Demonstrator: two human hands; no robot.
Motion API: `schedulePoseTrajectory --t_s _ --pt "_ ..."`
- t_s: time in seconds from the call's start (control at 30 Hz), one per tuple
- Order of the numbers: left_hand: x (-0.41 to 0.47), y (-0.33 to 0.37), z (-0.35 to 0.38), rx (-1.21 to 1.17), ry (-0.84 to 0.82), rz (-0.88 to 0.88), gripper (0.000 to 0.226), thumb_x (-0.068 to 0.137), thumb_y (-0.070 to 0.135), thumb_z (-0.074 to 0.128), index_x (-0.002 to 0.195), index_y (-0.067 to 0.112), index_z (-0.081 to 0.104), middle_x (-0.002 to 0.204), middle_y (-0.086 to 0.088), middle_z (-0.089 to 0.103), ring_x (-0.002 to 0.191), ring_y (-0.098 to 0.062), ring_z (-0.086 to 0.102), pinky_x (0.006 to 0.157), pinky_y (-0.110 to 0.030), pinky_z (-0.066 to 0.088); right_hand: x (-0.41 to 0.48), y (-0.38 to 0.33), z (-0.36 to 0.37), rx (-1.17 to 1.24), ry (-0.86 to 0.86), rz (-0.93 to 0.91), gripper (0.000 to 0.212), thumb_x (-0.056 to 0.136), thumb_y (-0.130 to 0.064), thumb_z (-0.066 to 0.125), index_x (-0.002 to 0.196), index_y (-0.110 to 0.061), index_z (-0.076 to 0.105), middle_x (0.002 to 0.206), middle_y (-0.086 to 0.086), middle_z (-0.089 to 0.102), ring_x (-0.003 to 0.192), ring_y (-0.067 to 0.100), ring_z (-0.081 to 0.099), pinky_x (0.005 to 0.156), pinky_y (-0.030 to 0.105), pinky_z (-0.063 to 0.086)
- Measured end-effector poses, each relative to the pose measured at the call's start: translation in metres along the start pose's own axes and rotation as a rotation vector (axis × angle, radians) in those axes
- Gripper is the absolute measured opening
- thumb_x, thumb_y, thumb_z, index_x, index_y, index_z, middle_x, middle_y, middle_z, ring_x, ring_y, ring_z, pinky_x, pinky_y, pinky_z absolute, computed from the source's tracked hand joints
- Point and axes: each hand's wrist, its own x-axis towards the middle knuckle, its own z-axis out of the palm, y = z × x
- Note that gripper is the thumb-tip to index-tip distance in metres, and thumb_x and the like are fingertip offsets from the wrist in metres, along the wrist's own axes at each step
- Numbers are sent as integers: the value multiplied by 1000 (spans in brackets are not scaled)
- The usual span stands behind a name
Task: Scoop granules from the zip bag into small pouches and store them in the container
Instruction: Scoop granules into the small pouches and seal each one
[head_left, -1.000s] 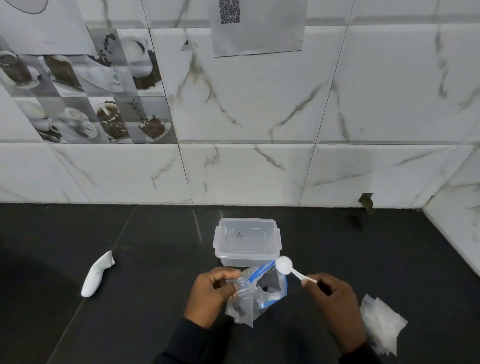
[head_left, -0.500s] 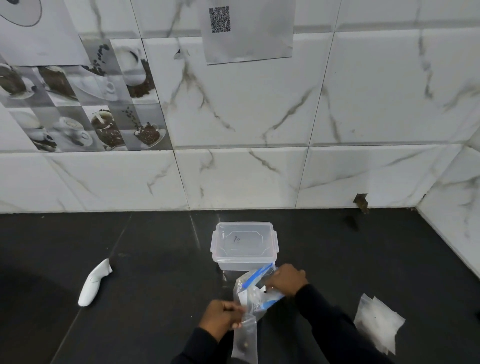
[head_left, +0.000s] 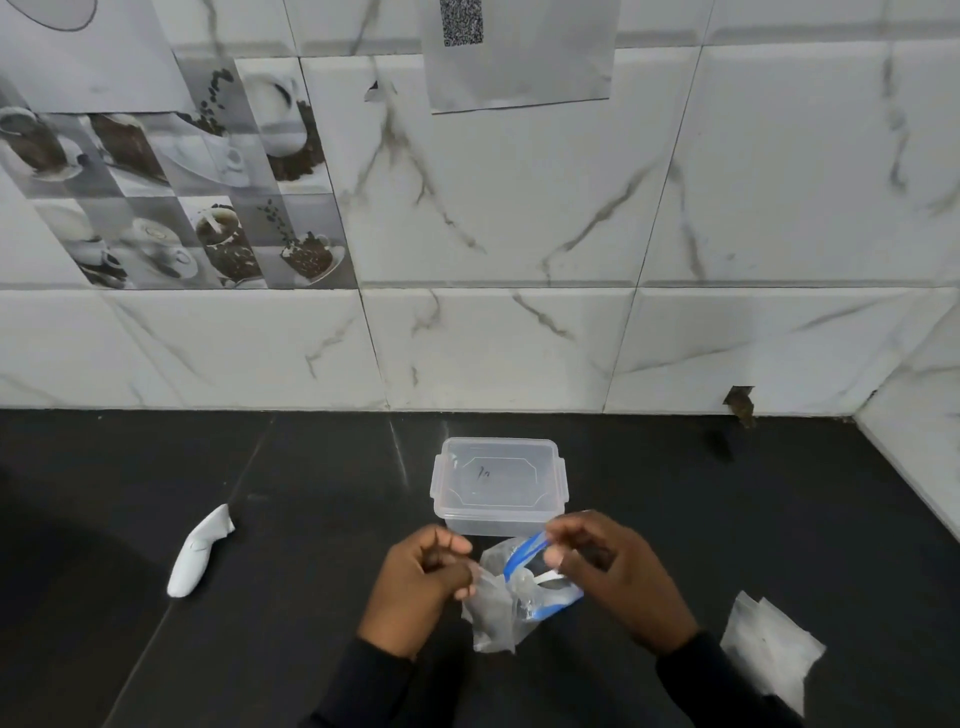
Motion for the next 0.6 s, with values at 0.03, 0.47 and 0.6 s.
schedulePoseTrajectory --t_s 0.03,0.47,0.6 --pt "1 11 3 -16 7 29 18 78 -22 62 90 -8 64 62 -17 65 50 -15 58 54 -22 51 -5 -12 1 18 -84 -36 39 73 -46 82 108 -32 72 102 -11 73 93 10 70 79 28 58" --pt "8 95 42 -2 -101 342 26 79 28 76 101 14 75 79 -7 75 45 -11 45 43 -21 39 20 -69 -37 104 176 -284 12 92 -18 71 84 -10 75 76 2 74 67 9 64 65 28 52" --pt "9 80 68 79 -210 348 8 86 12 74 87 4 75 64 -1 71 44 -7 47 45 -21 40 10 -55 -56 232 199 -201 11 91 -10 71 82 -3 74 69 0 72 60 2 59 57 16 45"
